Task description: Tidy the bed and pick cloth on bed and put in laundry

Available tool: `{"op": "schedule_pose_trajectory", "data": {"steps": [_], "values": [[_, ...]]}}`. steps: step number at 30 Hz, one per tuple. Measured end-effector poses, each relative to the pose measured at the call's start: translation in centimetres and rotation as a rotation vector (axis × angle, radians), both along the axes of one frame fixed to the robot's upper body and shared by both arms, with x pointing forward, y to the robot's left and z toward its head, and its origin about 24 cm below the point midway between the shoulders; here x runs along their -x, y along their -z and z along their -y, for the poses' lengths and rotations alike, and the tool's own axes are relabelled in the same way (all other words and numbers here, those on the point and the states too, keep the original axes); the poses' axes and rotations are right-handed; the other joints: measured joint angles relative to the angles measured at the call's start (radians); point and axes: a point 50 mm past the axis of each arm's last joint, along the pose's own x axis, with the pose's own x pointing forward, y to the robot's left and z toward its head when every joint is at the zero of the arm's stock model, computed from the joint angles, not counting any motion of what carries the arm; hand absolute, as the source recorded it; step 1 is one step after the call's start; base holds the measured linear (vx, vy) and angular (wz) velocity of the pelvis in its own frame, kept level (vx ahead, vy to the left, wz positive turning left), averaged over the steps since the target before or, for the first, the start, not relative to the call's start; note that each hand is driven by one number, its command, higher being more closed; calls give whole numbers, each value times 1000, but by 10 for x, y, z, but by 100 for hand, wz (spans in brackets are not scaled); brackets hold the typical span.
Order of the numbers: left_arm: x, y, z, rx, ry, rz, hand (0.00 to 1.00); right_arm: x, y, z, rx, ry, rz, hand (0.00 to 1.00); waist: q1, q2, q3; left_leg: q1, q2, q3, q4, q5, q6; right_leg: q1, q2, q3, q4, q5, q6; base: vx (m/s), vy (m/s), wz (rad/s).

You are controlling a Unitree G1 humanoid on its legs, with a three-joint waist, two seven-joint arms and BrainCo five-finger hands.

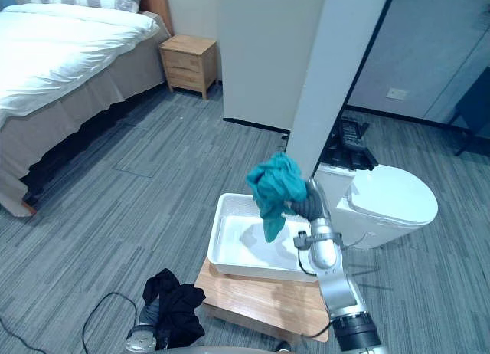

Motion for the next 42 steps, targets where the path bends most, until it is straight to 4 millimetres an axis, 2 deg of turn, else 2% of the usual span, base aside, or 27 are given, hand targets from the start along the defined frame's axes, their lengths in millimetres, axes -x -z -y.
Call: {"op": "schedule_pose_trajectory", "data": {"steps": [2, 5, 8, 13, 16, 18, 24, 28, 32, 35, 37, 40, 42], "values": [[-8, -6, 1, 0, 9, 42, 100, 19, 41, 15, 42, 99, -199, 0, 1, 2, 1, -5, -5, -16, -9, 6, 0, 2, -6, -15, 1, -6, 8, -67, 10, 20], [-14, -11, 3, 10, 11, 78, 100, 35, 72, 28, 97, 174, -367, 0, 1, 3, 2, -7, -7, -17, -9, 6, -1, 1, -8, -15, 1, -7, 9, -41, 22, 3], [-23, -18, 3, 18, 14, 125, 100, 42, 81, 40, 125, 228, -419, 0, 0, 7, 5, -11, -6, -16, -10, 3, -7, -1, -7, -14, -2, -7, 10, 0, 0, 0], [-43, -40, 2, 34, 6, 256, 100, 31, 71, 46, 212, 223, -374, 0, -1, 12, 8, -19, 0, 38, -10, 0, -6, -37, 3, 40, -4, 0, 5, 7, 8, -30], [-62, -64, 5, 36, 13, 385, 100, 28, 70, 46, 230, 209, -367, 0, -9, 13, 8, -9, 7, 100, -8, -7, -5, -59, 14, 95, -5, 11, -1, 33, 4, -56], [-78, -87, 10, 44, 32, 500, 100, 30, 70, 51, 241, 233, -371, 0, -31, 13, 8, 5, 9, 146, -3, -9, -5, -60, 18, 123, -5, 12, -2, 35, 0, -35], [-103, -130, 24, 81, 62, 704, 100, 41, 69, 57, 249, 260, -367, 0, -68, 19, 10, 25, 19, 215, 6, -29, -8, -68, 26, 178, -5, 16, -6, -1, -5, -30], [-133, -164, 34, 91, 88, 847, 100, 55, 73, 62, 253, 281, -392, 0, -92, 38, 24, 24, 22, 239, 31, -52, -7, -73, 28, 205, -3, 19, -9, -41, -9, -17], [-162, -197, 42, 71, 85, 979, 100, 57, 71, 60, 250, 276, -382, 0, -122, 70, 60, 10, 22, 282, 34, -68, -10, -109, 31, 249, 1, 31, -13, -74, -9, -31], [-180, -204, 49, 30, 131, 984, 100, 49, 63, 56, 252, 263, -336, 0, -148, 74, 102, -18, 20, 322, 36, -69, -10, -159, 35, 290, 1, 47, -14, -55, -16, -44], [-187, -199, 57, 9, 172, 948, 100, 46, 58, 53, 249, 252, -309, 0, -156, 67, 135, -36, 19, 356, 37, -69, -10, -195, 42, 323, 0, 59, -17, -53, -29, -51], [-198, -190, 64, -37, 222, 883, 100, 31, 49, 45, 244, 229, -253, 0, -199, 44, 210, -81, 16, 384, 57, -65, -4, -250, 42, 355, 1, 79, -20, -31, -29, -32], [-209, -191, 70, -72, 244, 853, 100, 23, 43, 40, 243, 222, -215, 0, -199, 37, 253, -113, 13, 402, 73, -68, 1, -289, 41, 378, 1, 92, -18, -29, -11, -28]]}}
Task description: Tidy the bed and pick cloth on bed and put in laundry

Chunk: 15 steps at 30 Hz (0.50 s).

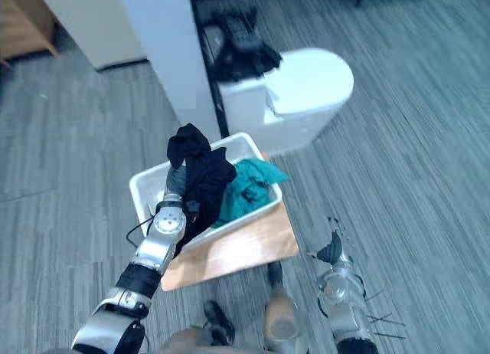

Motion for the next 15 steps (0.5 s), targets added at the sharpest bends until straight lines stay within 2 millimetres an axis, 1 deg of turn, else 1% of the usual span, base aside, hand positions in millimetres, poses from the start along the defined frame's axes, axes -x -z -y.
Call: {"op": "schedule_pose_trajectory", "data": {"steps": [2, 3, 4, 5, 6, 7, 8, 9, 10, 12, 15], "values": [[-13, -9, 2, -57, -12, 13, 100, -11, -9, -9, 1, -24, 52, 0, -4, -4, 60, -28, -1, 19, 22, -7, 3, -37, -1, 34, 0, 18, 1, -29, 2, -29], [-17, -13, 0, -75, -23, 20, 100, -16, -14, -13, -1, -42, 77, 0, -5, -7, 73, -44, 0, 29, 33, -12, 5, -56, -1, 48, -1, 25, 5, -35, 9, -38], [-23, -20, -5, -113, -49, 33, 100, -23, -23, -21, -1, -68, 127, 0, -8, -7, 92, -71, 1, 42, 52, -20, 8, -82, -2, 68, -1, 33, 11, -31, 14, -34], [-28, -23, -11, -149, -74, 35, 100, -29, -30, -28, -10, -84, 162, 0, -22, -8, 104, -93, 2, 48, 69, -28, 10, -100, -5, 82, -1, 41, 22, -26, 17, -27], [-32, -25, -19, -183, -100, 25, 100, -33, -33, -35, -23, -96, 186, 0, -33, -9, 107, -117, 3, 51, 85, -35, 17, -122, -6, 98, -3, 49, 34, -13, 18, -20], [-34, -24, -22, -208, -114, 17, 100, -34, -34, -37, -33, -101, 191, 0, -38, -11, 109, -128, 5, 56, 95, -40, 18, -133, -6, 108, -3, 55, 42, -7, 26, -18], [-38, -25, -29, -252, -138, 6, 100, -35, -33, -42, -45, -101, 196, 0, -52, -13, 112, -147, 10, 60, 109, -50, 20, -147, -6, 124, -3, 65, 53, -10, 41, -20], [-41, -25, -31, -287, -149, -9, 100, -34, -30, -44, -50, -92, 193, 0, -53, -14, 112, -162, 16, 66, 120, -54, 26, -164, -2, 140, -5, 87, 61, -13, 45, -18], [-43, -26, -32, -315, -156, -13, 0, -34, -29, -46, -48, -95, 191, 0, -53, -15, 113, -172, 19, 69, 126, -56, 29, -173, 1, 148, -5, 100, 66, -10, 48, -17], [-49, -33, -39, -408, -181, -15, 0, -33, -27, -52, -53, -106, 195, 0, -55, -24, 118, -204, 21, 73, 129, -56, 30, -209, 3, 165, -7, 141, 75, -12, 48, -9], [-53, -39, -44, -494, -194, -11, 0, -32, -27, -62, -90, -122, 217, 0, -54, -33, 122, -235, 23, 67, 128, -58, 34, -236, 2, 179, -10, 167, 75, -14, 43, 5]]}}
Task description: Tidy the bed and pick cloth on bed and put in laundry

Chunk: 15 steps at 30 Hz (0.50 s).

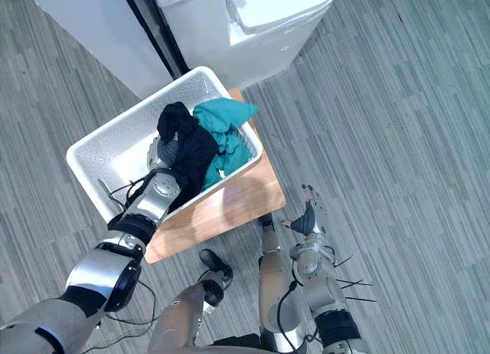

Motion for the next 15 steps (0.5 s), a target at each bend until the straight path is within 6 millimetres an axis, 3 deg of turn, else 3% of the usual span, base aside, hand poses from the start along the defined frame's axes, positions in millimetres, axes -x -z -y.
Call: {"op": "schedule_pose_trajectory", "data": {"steps": [6, 11, 13, 15], "values": [[3, 2, 8, -46, 31, 5, 0, 6, 0, -10, -53, -10, 15, 0, 12, 0, 0, 5, 32, 36, -3, 28, 0, 11, 7, -3, 0, 10, -11, 76, 17, 17], [27, 24, 24, 12, 104, 27, 0, 18, 12, 0, -31, -7, -47, 0, 23, 11, 6, 121, 33, 0, -7, 29, -1, 148, 3, -79, -1, 5, -11, 59, 26, 23], [39, 28, 28, 41, 133, 58, 0, 29, 23, 5, -30, 9, -95, 0, 30, 10, 1, 155, 30, -35, -22, 25, 0, 200, -2, -113, -1, -16, -35, -17, 47, 61], [59, 40, 22, 75, 140, 70, 0, 48, 43, 11, -33, 20, -200, 0, 47, 1, -42, 173, 3, -60, -41, 14, -1, 239, -29, -149, 2, -105, -42, -26, 1, 54]]}}
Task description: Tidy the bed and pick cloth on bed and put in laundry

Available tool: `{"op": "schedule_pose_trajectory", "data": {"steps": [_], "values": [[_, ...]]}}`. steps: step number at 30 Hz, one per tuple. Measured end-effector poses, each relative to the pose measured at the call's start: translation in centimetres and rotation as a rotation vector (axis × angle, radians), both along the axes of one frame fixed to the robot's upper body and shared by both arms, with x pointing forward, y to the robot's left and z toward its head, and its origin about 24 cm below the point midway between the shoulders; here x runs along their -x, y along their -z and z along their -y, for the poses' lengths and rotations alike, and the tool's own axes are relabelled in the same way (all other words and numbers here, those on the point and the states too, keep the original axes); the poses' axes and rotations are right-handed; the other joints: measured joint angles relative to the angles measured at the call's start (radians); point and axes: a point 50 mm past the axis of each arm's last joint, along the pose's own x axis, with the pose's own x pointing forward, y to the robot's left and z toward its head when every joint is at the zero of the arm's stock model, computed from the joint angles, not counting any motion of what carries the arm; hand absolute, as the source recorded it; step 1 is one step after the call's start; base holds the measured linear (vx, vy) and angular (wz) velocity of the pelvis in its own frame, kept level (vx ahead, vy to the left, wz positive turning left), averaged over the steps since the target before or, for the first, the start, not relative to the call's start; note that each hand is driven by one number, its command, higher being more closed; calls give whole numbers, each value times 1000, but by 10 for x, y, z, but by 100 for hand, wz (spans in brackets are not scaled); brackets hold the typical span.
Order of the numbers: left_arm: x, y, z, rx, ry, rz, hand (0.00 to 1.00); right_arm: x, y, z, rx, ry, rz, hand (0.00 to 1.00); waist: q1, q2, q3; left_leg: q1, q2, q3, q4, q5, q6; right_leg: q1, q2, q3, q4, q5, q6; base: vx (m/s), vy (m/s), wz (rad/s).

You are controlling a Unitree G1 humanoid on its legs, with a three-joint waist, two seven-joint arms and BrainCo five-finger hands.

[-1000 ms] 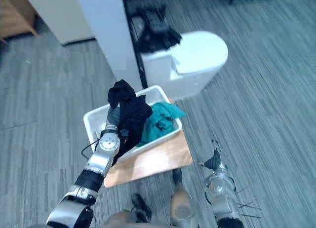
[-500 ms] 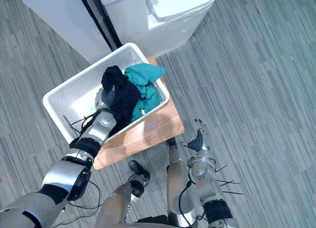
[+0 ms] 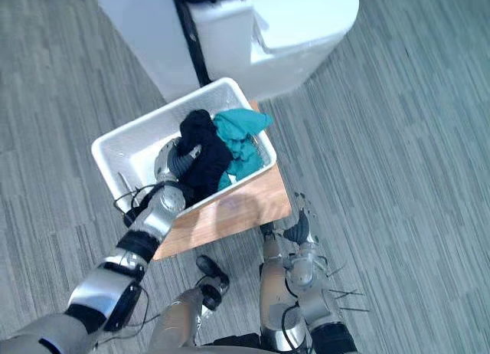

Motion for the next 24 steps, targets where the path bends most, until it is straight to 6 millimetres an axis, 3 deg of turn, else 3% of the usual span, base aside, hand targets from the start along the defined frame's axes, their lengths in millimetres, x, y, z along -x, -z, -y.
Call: {"op": "schedule_pose_trajectory", "data": {"steps": [2, 3, 6, 11, 14, 16, 17, 20, 21, 22, 24], "values": [[21, 19, -9, 51, -24, -44, 0, 13, 16, 2, -3, -2, -89, 0, 16, 5, -53, 11, -10, -5, -3, 0, -1, 15, -13, -16, 6, -76, 4, 32, -55, 22], [33, 30, -17, 94, -49, -81, 0, 17, 23, 8, -5, 16, -130, 0, 16, 29, -71, 35, -8, -15, -27, 14, -19, 34, -11, -31, 11, -82, 2, 69, -72, 16], [53, 44, -21, 201, -66, -121, 0, 26, 35, 26, 0, 91, -201, 0, 19, 61, -117, 100, 0, -28, -89, 45, -37, 82, 9, -64, 15, -103, 0, 61, -76, 14], [77, 65, -24, 383, -111, -187, 0, 54, 58, 47, -27, 202, -341, 0, 38, 47, -200, 154, 11, -63, -124, 64, -40, 140, 22, -108, 29, -139, -4, 28, -51, 23], [113, 99, -43, 561, -262, -311, 0, 75, 75, 54, -70, 289, -451, 0, 57, 44, -234, 202, 10, -64, -142, 65, -41, 186, 22, -124, 30, -154, 0, 12, -10, 13], [157, 141, -57, 718, -427, -483, 0, 97, 87, 49, -145, 353, -531, 0, 88, 38, -275, 226, 10, -62, -156, 65, -41, 206, 22, -134, 31, -163, 0, -5, -15, 5], [163, 146, -59, 734, -450, -503, 0, 99, 88, 48, -157, 363, -538, 0, 91, 37, -277, 230, 10, -62, -157, 65, -41, 209, 22, -136, 31, -164, -1, -22, -18, 6], [222, 183, -68, 814, -658, -691, 0, 111, 96, 35, -243, 408, -585, 0, 107, 22, -307, 248, 10, -55, -160, 63, -42, 232, 18, -153, 28, -172, -3, -40, -17, 4], [244, 195, -68, 839, -737, -766, 0, 115, 97, 35, -273, 442, -588, 0, 125, 16, -320, 256, 11, -35, -165, 59, -42, 237, 16, -154, 26, -172, -3, -61, -20, -4], [254, 200, -67, 853, -775, -797, 0, 117, 98, 35, -285, 454, -589, 0, 131, 14, -321, 263, 13, -22, -166, 54, -44, 242, 16, -154, 26, -173, -4, -51, -7, -4], [280, 211, -67, 901, -892, -860, 0, 124, 102, 34, -326, 501, -604, 0, 134, 19, -342, 271, 29, 78, -167, 50, -52, 248, 9, -178, 24, -180, -10, -36, -9, 17]]}}
